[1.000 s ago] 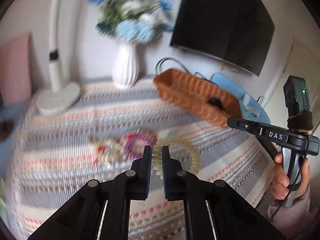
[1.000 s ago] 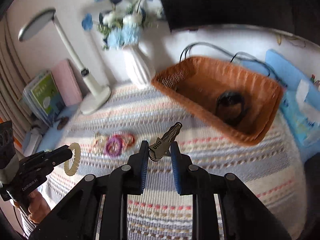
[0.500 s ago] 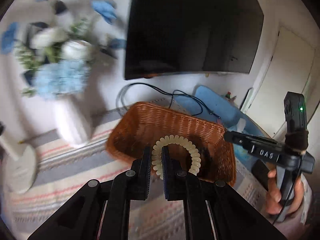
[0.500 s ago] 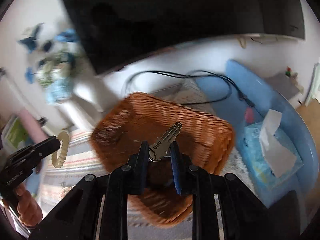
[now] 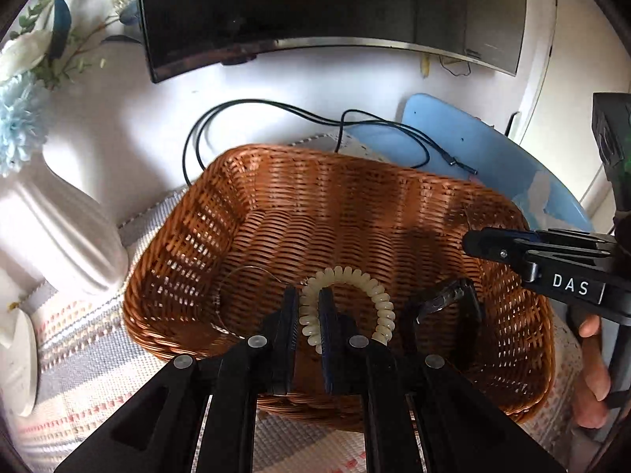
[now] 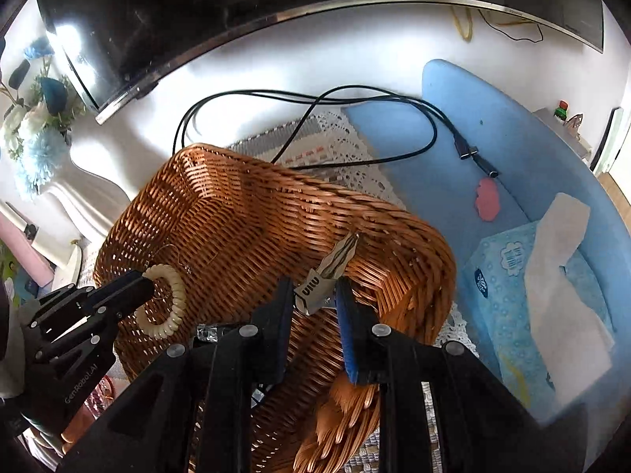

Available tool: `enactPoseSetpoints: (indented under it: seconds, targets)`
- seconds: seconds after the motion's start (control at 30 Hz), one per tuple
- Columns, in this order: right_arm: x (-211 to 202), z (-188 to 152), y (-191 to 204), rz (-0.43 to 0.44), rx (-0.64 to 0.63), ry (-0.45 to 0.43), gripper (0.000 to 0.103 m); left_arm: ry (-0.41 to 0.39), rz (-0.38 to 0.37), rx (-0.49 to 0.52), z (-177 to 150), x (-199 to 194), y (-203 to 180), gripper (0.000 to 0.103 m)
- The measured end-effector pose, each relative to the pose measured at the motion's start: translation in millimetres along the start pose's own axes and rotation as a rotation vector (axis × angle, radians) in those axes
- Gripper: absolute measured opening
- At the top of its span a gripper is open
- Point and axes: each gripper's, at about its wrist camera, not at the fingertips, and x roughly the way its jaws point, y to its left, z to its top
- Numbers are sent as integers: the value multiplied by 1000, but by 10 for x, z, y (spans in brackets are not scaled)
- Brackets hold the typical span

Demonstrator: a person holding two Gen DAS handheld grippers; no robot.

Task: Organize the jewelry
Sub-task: 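Lower the hair tie and keys into the basket and open both grippers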

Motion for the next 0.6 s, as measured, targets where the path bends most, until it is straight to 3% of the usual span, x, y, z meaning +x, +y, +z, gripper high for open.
enactPoseSetpoints:
  seconds: [0.27,0.4,0.6]
  targets:
    - [-75,-30,-20,19,26,24,26,-16,-14,-3,-54,-161,18,13]
    - [-255,-70,26,5,8,1,27,-49,-14,-2,-114,-441,50,29]
    - [-663,-131,284,25,-40,-51,29,-146,50,14,-294,-1079,88,30]
